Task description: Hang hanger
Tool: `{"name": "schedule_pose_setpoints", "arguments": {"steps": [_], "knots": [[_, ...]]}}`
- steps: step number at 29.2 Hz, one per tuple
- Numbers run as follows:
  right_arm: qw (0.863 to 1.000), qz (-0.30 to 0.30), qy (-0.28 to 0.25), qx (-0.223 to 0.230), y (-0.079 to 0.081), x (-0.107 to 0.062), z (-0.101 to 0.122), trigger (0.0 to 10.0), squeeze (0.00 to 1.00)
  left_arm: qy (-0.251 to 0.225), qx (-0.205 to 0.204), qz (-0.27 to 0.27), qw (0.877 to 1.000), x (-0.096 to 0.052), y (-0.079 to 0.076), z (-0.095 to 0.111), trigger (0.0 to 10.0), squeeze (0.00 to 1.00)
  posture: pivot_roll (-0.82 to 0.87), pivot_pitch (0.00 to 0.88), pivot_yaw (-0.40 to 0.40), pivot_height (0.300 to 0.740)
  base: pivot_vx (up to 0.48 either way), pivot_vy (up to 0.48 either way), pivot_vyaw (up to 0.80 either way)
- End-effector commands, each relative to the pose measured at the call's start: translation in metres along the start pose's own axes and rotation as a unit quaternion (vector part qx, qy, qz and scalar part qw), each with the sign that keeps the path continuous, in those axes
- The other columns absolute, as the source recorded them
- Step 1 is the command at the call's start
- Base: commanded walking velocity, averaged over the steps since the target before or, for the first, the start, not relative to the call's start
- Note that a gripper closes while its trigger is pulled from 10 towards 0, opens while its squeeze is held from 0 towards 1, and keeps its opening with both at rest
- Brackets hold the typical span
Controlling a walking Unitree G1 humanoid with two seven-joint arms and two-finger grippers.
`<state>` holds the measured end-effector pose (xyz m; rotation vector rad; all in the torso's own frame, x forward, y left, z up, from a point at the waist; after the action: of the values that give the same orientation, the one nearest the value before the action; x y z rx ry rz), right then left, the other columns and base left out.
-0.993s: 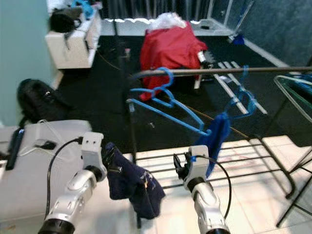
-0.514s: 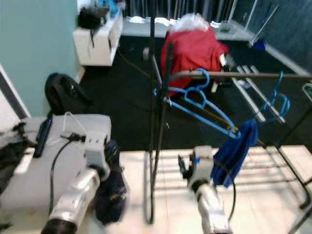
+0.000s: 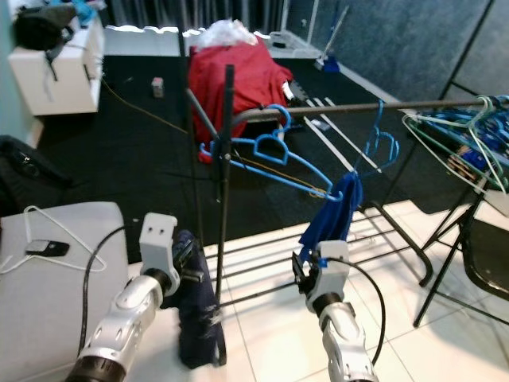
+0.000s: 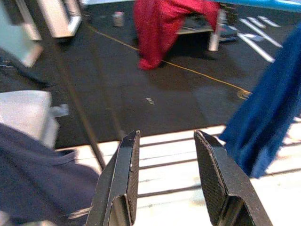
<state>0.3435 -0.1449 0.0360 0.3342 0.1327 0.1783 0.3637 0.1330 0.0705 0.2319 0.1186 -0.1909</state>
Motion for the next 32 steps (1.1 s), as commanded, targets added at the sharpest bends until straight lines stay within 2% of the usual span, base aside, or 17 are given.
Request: {"name": "schedule_pose_setpoints", "arguments": {"steps": [1,17,24,30,32], "knots": [[1.0,-0.002,-0.002,-0.005,-0.0023,-0.001,0.0009,10.0,0.0,-0.011,0.001,0.002,1.0,0.0001,-0.0012,0.0042,10.0,0.0,-0.08,0.058,-0.059,0.74,0.0,0.0,0.0],[1.0,0.003,-0.006,-0.005,0.0003,0.0013,0.0046,10.0,0.0,-0.018,0.003,0.01,1.0,-0.0002,0.0016,0.0061,10.0,0.0,-0.07,0.061,-0.059,0.74,0.0,0.0,0.0],[0.999,0.013,-0.005,-0.031,0.0028,0.0038,0.0082,10.0,0.0,-0.019,0.003,0.011,1.0,0.0004,0.0024,0.0069,10.0,0.0,-0.08,0.062,-0.058,0.74,0.0,0.0,0.0],[0.999,0.018,-0.007,-0.043,0.0047,0.0035,0.0089,10.0,0.0,-0.019,-0.003,0.017,1.0,0.0008,0.0032,0.0075,10.0,0.0,-0.08,0.062,-0.058,0.74,0.0,-0.409,0.8],[1.0,0.013,-0.011,-0.026,0.0032,0.0036,0.0103,10.0,0.0,-0.018,-0.003,0.021,1.0,0.0008,0.0043,0.0072,10.0,0.0,-0.08,0.063,-0.061,0.74,0.0,0.0,0.0]]}}
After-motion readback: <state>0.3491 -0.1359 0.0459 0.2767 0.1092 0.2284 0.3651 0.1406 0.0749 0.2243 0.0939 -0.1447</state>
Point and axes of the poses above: a point about 5 cm out from each wrist's last joint towards the gripper, its own x axis pointing out of the wrist towards the gripper, its own z axis along the axis of the wrist's last joint, y = z × x, the point moved 6 cm from there along x, pointing out of the wrist towards the gripper, and after that the axes turned 14 degrees about x, right-handed, at the moved point
